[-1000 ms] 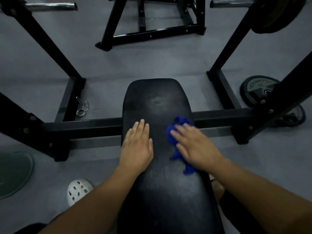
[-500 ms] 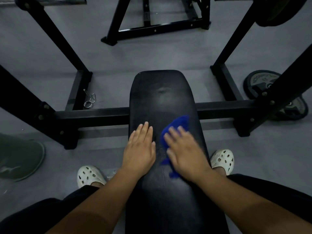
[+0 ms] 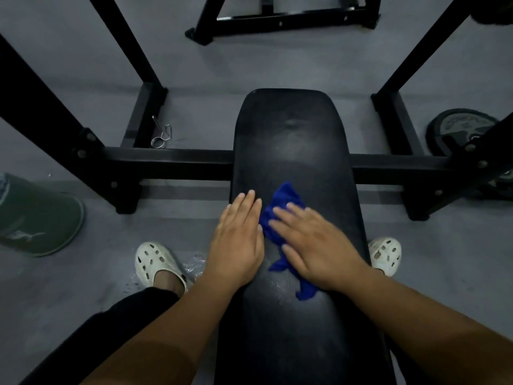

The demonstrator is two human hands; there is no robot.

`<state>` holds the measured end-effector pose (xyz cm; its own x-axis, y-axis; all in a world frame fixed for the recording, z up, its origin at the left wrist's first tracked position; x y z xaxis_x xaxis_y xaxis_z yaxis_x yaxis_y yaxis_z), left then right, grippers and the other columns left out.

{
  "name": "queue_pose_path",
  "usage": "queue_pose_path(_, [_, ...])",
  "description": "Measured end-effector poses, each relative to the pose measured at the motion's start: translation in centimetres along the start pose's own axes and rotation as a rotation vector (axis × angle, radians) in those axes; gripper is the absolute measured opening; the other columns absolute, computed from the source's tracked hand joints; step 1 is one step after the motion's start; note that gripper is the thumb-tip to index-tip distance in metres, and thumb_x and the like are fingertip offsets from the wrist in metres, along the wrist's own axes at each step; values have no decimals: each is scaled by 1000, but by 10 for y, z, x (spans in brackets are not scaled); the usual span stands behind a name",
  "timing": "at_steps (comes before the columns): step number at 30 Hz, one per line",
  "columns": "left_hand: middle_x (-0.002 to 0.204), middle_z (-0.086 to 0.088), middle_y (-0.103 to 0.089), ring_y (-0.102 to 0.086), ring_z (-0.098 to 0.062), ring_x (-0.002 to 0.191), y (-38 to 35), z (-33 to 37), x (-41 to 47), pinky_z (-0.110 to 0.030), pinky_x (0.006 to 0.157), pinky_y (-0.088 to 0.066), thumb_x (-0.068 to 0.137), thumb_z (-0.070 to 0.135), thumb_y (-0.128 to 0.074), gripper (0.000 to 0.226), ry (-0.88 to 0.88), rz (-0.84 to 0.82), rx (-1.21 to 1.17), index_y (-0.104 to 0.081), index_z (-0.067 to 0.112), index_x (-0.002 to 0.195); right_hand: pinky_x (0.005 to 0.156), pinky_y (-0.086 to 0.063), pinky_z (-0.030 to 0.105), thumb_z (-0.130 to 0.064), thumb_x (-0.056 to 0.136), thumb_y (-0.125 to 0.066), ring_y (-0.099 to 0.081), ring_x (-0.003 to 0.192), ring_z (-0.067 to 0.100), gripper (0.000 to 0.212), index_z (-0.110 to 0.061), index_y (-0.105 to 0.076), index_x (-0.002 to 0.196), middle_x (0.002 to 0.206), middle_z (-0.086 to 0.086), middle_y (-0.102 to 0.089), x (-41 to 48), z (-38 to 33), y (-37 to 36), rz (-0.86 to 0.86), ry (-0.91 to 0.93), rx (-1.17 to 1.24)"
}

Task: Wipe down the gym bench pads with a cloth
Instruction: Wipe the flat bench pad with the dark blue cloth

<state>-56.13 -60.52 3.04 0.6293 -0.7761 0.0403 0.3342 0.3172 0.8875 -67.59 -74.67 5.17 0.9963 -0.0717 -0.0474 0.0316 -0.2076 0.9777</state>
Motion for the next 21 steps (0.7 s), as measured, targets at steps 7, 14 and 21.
queue_pose_path(7, [161,-13,-31,-24,-26,150,0,-7,-17,-38,123,-22,90,27,-22,67,54,29,-95,-39,2,150,117,-27,45,-34,92,-34,-36,144,31,57,-16,-51,143,153,6,-44,14,-51,-19,69,-127,91])
queue_pose_path(14, [166,-5,-16,-14,-18,153,25,2,-66,-26,122,-8,101,22,-37,58,28,-23,10,-25,12,157,123,-12,32,-37,100,-42,-12,152,13,68,-26,-10,159,164,-8,-17,-8,-50,7,-70,-243,328])
queue_pose_path(21, [164,-6,-23,-18,-25,152,10,47,-82,-43,123,-19,94,59,-29,71,-36,-78,84,-36,22,154,122,-14,31,-25,101,-40,-17,151,17,55,-20,-29,155,162,-3,-25,-48,-42,12,116,-364,262])
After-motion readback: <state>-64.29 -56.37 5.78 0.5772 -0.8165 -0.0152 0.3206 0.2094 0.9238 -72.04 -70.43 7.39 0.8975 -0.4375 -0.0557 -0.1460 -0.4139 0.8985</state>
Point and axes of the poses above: each hand's wrist, its own x-axis towards the middle knuckle, its own y-axis out of the back of the hand, z = x × y, the point moved 2 cm from there along x, towards the middle knuckle
